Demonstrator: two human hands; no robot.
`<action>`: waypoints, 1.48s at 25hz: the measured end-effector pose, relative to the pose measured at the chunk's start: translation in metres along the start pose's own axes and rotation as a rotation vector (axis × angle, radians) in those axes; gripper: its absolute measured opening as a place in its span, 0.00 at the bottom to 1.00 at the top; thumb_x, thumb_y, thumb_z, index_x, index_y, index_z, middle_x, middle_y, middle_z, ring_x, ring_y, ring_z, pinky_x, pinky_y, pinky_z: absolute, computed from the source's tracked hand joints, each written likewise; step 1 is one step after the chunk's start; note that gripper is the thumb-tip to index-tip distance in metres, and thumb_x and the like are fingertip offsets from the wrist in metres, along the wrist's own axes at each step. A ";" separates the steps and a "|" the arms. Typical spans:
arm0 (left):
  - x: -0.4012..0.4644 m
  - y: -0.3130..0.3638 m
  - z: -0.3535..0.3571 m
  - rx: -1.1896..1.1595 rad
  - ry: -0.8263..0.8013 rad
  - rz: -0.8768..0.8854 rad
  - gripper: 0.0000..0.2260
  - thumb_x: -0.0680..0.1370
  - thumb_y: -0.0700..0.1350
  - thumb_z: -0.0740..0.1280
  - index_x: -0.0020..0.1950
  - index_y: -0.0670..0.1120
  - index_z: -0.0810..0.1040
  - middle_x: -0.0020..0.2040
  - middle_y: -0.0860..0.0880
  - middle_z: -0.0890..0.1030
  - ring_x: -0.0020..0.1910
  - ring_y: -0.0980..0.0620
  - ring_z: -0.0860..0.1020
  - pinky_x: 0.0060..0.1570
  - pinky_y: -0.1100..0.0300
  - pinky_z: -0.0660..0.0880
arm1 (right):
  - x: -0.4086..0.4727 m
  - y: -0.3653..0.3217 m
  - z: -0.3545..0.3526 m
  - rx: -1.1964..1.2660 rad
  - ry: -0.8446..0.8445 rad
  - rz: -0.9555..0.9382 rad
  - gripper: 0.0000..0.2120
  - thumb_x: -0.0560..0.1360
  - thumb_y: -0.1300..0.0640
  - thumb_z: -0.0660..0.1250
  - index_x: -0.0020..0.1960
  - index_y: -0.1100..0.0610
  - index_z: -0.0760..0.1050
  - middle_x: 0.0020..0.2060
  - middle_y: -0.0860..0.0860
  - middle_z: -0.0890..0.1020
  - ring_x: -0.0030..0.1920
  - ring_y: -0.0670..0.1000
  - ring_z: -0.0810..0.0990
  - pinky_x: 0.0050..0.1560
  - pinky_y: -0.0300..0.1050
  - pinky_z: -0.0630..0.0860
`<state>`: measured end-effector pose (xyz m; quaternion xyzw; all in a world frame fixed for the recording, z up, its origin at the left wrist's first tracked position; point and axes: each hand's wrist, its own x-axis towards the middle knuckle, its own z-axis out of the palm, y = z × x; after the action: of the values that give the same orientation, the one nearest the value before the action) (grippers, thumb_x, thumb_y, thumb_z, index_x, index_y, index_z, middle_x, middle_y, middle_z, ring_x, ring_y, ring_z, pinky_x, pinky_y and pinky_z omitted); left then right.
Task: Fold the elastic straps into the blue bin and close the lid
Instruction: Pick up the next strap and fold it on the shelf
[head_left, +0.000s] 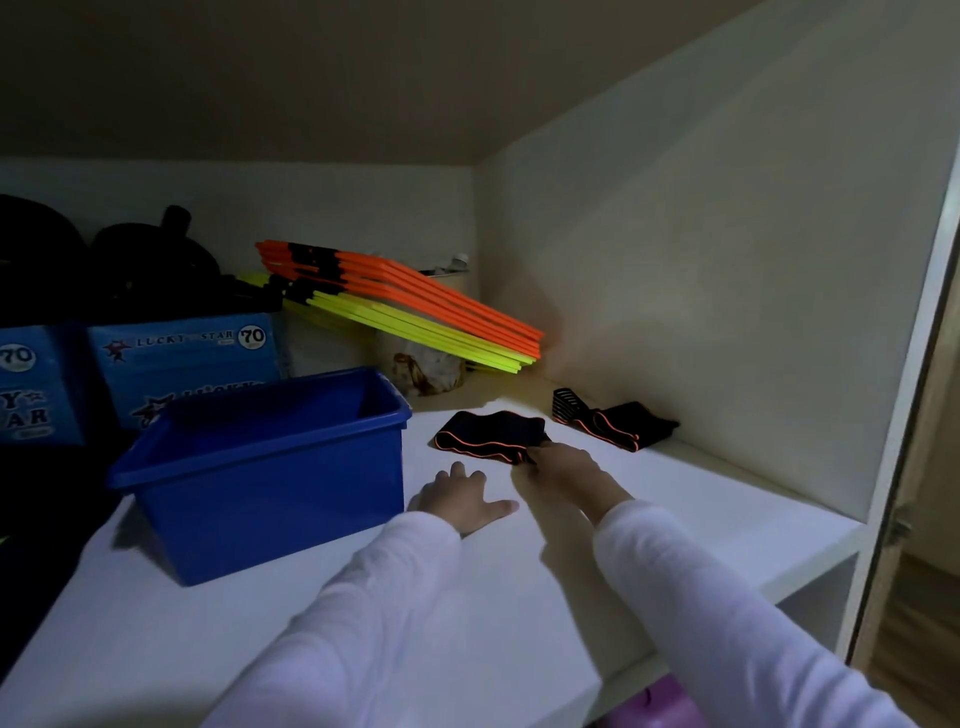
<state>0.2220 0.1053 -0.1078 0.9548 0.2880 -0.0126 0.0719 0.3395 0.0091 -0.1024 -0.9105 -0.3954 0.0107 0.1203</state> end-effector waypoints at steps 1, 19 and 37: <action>0.000 0.000 0.001 0.008 0.000 0.001 0.33 0.75 0.67 0.55 0.74 0.48 0.63 0.73 0.44 0.63 0.71 0.43 0.64 0.68 0.49 0.65 | 0.000 -0.002 -0.001 -0.028 0.006 0.005 0.18 0.79 0.55 0.52 0.66 0.56 0.70 0.64 0.55 0.74 0.63 0.57 0.74 0.64 0.51 0.67; -0.048 -0.013 -0.010 -0.389 0.280 0.083 0.18 0.79 0.43 0.61 0.69 0.43 0.72 0.67 0.43 0.69 0.65 0.45 0.72 0.67 0.54 0.68 | -0.069 -0.011 -0.019 -0.054 -0.059 -0.157 0.20 0.77 0.49 0.62 0.60 0.63 0.75 0.45 0.55 0.74 0.55 0.57 0.76 0.54 0.45 0.72; -0.074 0.013 -0.013 -0.246 0.010 0.099 0.36 0.75 0.58 0.66 0.77 0.45 0.57 0.75 0.43 0.63 0.75 0.43 0.59 0.72 0.53 0.60 | -0.108 0.006 -0.019 0.343 -0.074 0.037 0.26 0.73 0.58 0.68 0.69 0.59 0.68 0.65 0.58 0.72 0.62 0.55 0.73 0.54 0.42 0.72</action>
<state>0.1672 0.0563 -0.0886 0.9519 0.2402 0.0309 0.1875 0.2716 -0.0772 -0.0939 -0.8827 -0.3753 0.1137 0.2588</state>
